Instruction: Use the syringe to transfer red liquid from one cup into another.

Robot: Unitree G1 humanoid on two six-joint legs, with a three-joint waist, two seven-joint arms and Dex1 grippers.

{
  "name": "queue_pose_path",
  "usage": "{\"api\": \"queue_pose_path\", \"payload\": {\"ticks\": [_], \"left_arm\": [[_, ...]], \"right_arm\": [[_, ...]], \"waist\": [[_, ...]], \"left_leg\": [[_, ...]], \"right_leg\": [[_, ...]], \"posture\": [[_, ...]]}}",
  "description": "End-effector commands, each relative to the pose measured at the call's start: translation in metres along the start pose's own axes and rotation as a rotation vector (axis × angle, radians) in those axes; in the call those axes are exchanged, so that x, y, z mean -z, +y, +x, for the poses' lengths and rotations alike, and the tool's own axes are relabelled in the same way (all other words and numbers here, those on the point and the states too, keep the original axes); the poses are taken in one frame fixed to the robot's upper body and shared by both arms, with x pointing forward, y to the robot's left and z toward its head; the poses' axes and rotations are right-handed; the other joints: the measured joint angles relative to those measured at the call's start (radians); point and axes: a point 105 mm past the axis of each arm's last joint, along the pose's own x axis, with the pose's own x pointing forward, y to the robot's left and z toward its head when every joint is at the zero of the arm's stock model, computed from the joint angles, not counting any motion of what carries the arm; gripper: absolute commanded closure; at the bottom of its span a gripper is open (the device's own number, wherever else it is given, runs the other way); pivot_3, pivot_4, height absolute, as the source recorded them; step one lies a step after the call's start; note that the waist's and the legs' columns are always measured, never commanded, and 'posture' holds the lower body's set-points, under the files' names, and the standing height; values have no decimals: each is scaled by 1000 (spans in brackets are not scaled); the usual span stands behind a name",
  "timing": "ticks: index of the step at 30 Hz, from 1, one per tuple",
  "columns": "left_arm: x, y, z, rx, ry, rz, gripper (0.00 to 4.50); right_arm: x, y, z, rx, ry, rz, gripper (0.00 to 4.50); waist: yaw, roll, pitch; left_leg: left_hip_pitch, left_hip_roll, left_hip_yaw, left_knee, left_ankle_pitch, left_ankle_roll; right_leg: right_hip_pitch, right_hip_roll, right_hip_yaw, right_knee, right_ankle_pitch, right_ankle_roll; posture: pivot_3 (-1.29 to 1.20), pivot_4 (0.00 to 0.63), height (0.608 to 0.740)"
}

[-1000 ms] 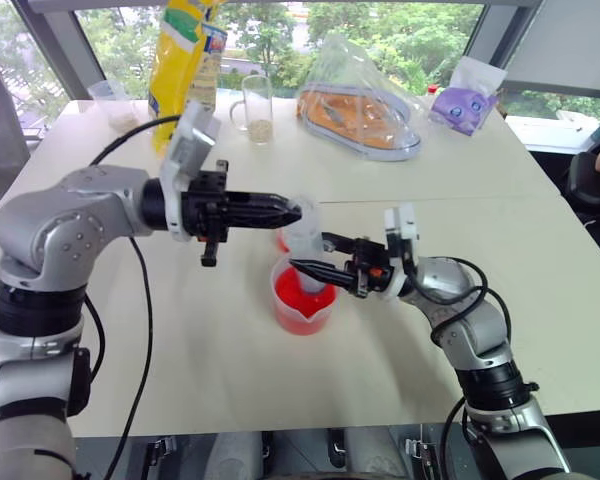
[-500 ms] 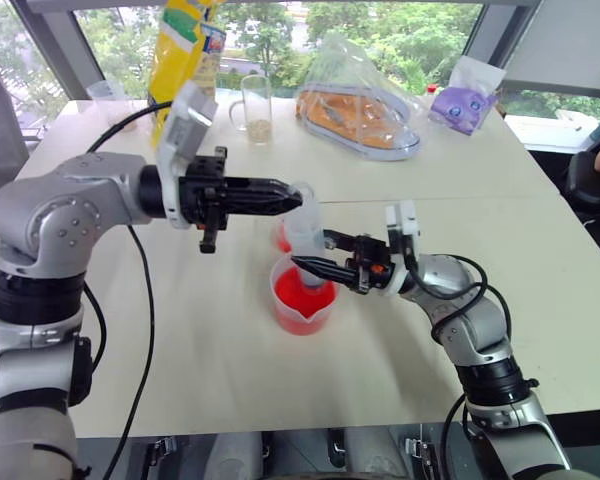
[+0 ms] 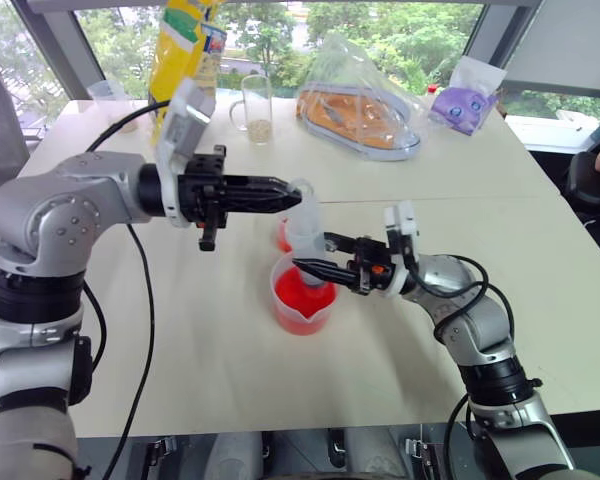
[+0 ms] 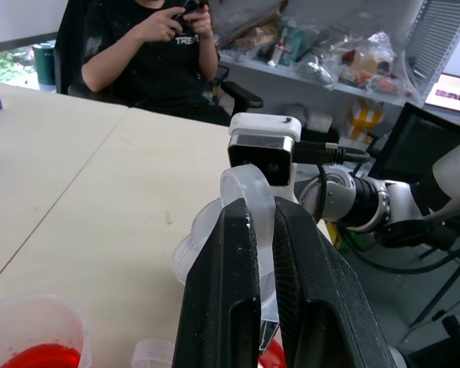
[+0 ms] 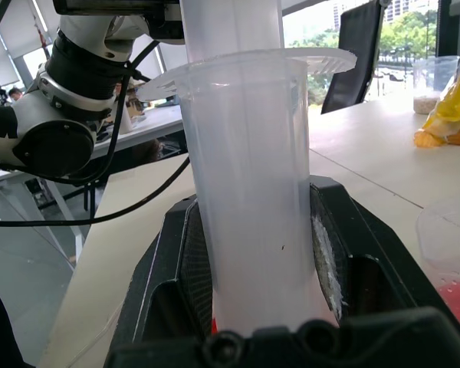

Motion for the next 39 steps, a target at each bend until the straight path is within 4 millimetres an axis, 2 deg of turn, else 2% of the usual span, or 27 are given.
{"api": "queue_pose_path", "payload": {"ticks": [1, 7, 12, 14, 15, 20, 21, 22, 32, 35, 39], "left_arm": [[-40, 3, -17, -91, -107, 154, 4450], [-38, 3, -17, -94, -102, 150, 4450], [-25, 2, -17, -91, -61, 115, 4450], [-21, 2, -17, -97, -56, 93, 3676], [-19, 2, -18, -98, -50, 85, 3429], [-11, 3, -22, -117, -42, 65, 866], [-10, 3, -23, -120, -43, 63, 240], [-9, 2, -24, -121, -43, 62, 20], [1, -17, -47, -124, -21, 69, 20], [2, -14, -64, -209, -8, 68, 20], [-1, -6, -73, -274, -15, 86, 20]], "right_arm": [[-1, 17, 7, -98, 13, -9, 3101], [-7, 17, 8, -107, 2, -22, 3101], [-19, 17, 10, -114, -21, -48, 3101], [-24, 17, 10, -116, -29, -59, 3101], [-28, 18, 10, -117, -35, -64, 3101], [-42, 21, 9, -121, -56, -77, 3101], [-44, 21, 9, -120, -61, -77, 3101], [-46, 21, 9, -117, -64, -76, 3101], [-58, 14, 8, -85, -97, -45, 3101], [-80, 8, 11, -76, -150, -43, 3101], [-104, -5, 16, -70, -193, -70, 3101]], "waist": [[0, 0, 0], [0, 0, 0], [0, 0, 0], [0, 0, 0], [0, 0, 0], [0, 0, 0], [0, 0, 0], [0, 0, 0], [1, 0, 0], [-3, 0, 0], [-1, 0, 0]], "left_leg": [[0, 0, 0, 0, 0, 0], [0, 0, 0, 0, 0, 0], [0, 0, 0, 0, 0, 0], [0, 0, 0, 0, 0, 0], [0, 0, 0, 0, 0, 0], [0, 0, 0, 0, 0, 0], [0, 0, 0, 0, 0, 0], [0, 0, 0, 0, 0, 0], [0, 0, 0, 0, 0, 0], [0, 0, 0, 0, 0, 0], [0, 0, 0, 0, 0, 0]], "right_leg": [[0, 0, 0, 0, 0, 0], [0, 0, 0, 0, 0, 0], [0, 0, 0, 0, 0, 0], [0, 0, 0, 0, 0, 0], [0, 0, 0, 0, 0, 0], [0, 0, 0, 0, 0, 0], [0, 0, 0, 0, 0, 0], [0, 0, 0, 0, 0, 0], [0, 0, 0, 0, 0, 0], [0, -1, 0, 0, 0, 0], [0, -1, 0, 0, 0, 0]], "posture": [[0, 150, 740], [0, 150, 740], [0, 150, 740], [0, 150, 740], [0, 150, 740], [0, 150, 740], [0, 150, 740], [0, 150, 740], [0, 150, 740], [0, 150, 740], [0, 150, 740]]}}
